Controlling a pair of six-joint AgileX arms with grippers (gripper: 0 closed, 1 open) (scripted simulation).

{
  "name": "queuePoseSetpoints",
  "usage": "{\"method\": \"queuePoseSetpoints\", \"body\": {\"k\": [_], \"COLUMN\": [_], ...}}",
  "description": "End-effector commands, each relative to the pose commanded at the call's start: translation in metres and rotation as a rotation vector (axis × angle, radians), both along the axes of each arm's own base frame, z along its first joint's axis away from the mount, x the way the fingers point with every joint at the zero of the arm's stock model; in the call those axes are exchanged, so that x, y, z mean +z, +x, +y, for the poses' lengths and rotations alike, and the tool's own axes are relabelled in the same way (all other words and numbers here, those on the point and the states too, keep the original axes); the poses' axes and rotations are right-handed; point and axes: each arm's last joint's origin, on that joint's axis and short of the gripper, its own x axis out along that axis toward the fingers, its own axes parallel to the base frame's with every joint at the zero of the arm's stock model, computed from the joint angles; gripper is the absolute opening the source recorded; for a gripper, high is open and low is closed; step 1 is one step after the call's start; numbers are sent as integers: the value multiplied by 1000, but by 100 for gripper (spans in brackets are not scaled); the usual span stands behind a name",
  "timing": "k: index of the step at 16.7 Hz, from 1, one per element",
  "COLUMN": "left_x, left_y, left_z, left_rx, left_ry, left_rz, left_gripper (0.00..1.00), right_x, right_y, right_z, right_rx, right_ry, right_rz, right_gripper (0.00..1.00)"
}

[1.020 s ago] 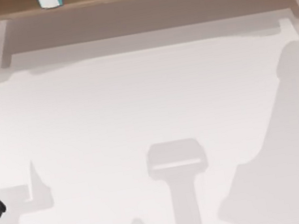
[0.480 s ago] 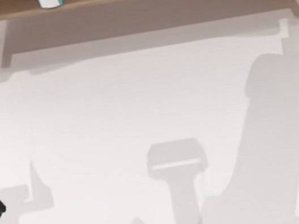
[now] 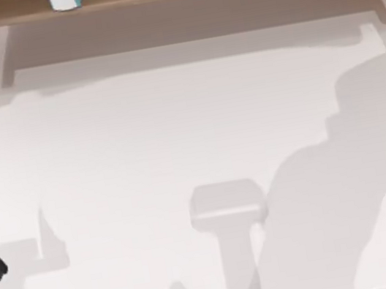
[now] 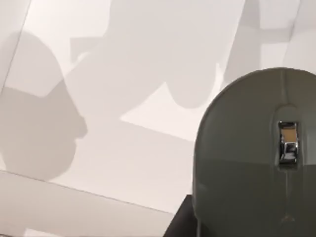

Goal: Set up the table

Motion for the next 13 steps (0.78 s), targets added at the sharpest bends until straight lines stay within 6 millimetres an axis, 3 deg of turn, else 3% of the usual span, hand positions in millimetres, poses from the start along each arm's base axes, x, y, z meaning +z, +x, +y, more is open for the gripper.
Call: {"method": "queuePoseSetpoints", "body": {"k": [5,13], "left_x": [0,0], "left_y": [0,0], "left_z": [0,0], "left_rx": [0,0], "left_ry": [0,0], "left_rz": [0,0], "left_gripper": [100,100], "right_x": [-1,-70], "right_y": [-67,-180], "right_z": [-4,13], "right_rx": [-73,-225], "right_ry": [1,71], "right_rz": [1,148], "right_gripper": [0,0]}}
